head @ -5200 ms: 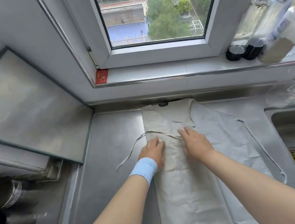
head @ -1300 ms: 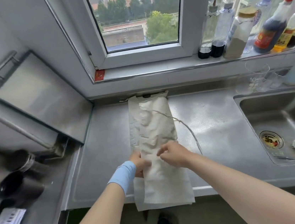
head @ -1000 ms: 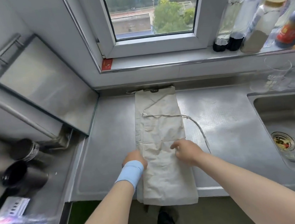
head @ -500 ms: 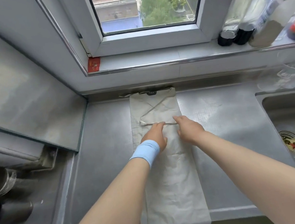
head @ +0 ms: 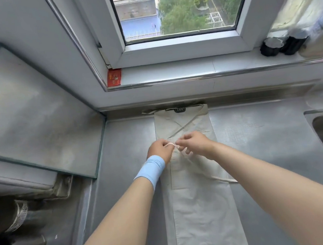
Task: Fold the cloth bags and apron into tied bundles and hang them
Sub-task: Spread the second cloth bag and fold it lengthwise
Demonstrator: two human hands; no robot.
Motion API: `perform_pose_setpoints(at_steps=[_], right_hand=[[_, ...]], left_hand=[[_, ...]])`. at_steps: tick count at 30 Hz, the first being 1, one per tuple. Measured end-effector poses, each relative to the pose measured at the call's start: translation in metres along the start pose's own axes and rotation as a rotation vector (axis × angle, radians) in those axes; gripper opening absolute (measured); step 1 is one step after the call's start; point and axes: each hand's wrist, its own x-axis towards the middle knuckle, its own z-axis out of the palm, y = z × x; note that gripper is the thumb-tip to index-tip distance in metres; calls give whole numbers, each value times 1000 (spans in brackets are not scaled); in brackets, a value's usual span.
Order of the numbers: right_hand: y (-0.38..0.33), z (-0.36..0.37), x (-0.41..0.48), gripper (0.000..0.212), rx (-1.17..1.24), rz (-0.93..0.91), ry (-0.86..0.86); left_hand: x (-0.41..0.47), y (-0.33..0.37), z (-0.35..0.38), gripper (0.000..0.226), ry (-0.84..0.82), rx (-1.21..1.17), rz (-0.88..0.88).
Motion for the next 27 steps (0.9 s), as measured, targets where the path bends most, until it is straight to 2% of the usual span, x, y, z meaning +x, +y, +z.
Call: perform_pose_setpoints(at_steps=[4,5,6,9,11,13,15,17,19,21,24,27], right_hand=[[6,19,8,13,-148,-31,31],[5,25,7,18,-195,-38,14],[5,29,6,24,-225,-41,-1],[6,40,0,31,-205,-35,-30],[8,46,-4,31,-198,-49,-16],[14,50,-9,31,-263,-95,35],[23,49,-17,32,-367,-127,92],[37,45,-27,37,-521,-161,107],[50,40,-37,42,-684,-192,91],[61,37,-49,49,-775,-189,79],[78,33,-70,65,-954,-210,5],[95,31,-97,76,-1133,-184,-4]], left_hand=[[11,-13,-48,26,349,-921,-464],[11,-21,-58,26,433,-1054,-517],[12,-29,-65,29,513,-1066,-545],[3,-49,-70,40,697,-735,-593],[-16,-52,-59,39,674,-459,-473],[-32,-54,-42,39,539,-151,-188],[-44,-54,-21,42,286,187,134],[-51,-52,-7,49,11,423,291],[-56,-50,1,59,-162,570,314],[-63,-57,9,70,-222,676,312],[-78,-70,20,84,-239,844,220],[-102,-77,31,82,-137,898,161]])
